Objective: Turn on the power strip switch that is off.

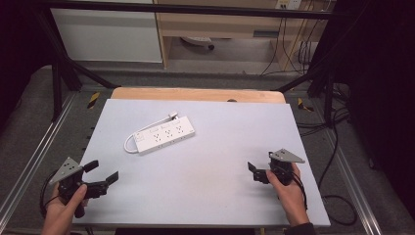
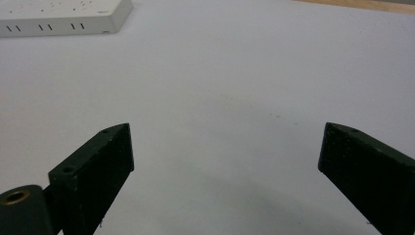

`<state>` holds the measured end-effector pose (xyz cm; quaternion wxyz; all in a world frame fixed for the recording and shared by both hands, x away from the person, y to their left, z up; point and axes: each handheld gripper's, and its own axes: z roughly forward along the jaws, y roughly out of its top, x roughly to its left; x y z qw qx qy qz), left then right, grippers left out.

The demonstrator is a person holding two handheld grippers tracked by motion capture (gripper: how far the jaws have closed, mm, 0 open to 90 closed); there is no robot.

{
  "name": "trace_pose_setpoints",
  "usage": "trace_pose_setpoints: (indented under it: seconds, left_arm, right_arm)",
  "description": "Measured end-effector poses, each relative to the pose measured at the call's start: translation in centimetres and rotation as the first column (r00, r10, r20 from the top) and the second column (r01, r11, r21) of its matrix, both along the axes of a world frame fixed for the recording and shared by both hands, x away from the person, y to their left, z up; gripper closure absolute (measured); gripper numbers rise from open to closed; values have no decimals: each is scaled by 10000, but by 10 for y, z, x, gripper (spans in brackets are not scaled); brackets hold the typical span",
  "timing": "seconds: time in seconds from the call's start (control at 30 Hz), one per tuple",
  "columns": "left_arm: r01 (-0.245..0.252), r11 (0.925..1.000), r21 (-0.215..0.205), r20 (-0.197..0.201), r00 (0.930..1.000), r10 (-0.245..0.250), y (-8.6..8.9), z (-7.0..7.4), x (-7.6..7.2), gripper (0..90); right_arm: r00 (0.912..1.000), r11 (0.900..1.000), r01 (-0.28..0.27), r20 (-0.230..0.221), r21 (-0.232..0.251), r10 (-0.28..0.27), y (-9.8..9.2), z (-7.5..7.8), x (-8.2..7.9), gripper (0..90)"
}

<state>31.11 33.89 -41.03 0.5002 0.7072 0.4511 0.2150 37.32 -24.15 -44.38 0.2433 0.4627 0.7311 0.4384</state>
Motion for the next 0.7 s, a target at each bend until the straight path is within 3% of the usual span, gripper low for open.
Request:
trace_pose_setpoints:
  seconds: [0.37,0.4,0.43,0.7]
  left_arm:
    - [-100,9999,58,51,9999,100,-1,0,1,69]
    - [-131,9999,22,51,9999,131,-1,0,1,70]
    - [-179,9993,-327,-41,9998,178,-1,1,3,71]
    - [-496,9980,-396,12,9988,497,4,3,9,78]
  right_arm:
    - [9997,9998,-183,-143,-94,182,4,0,0,45]
    - [9997,9996,-211,-131,-161,209,5,0,-1,45]
    - [9996,9996,-214,-176,-158,211,5,0,-1,44]
    - [9995,9994,-316,-82,-138,315,9,2,-3,36]
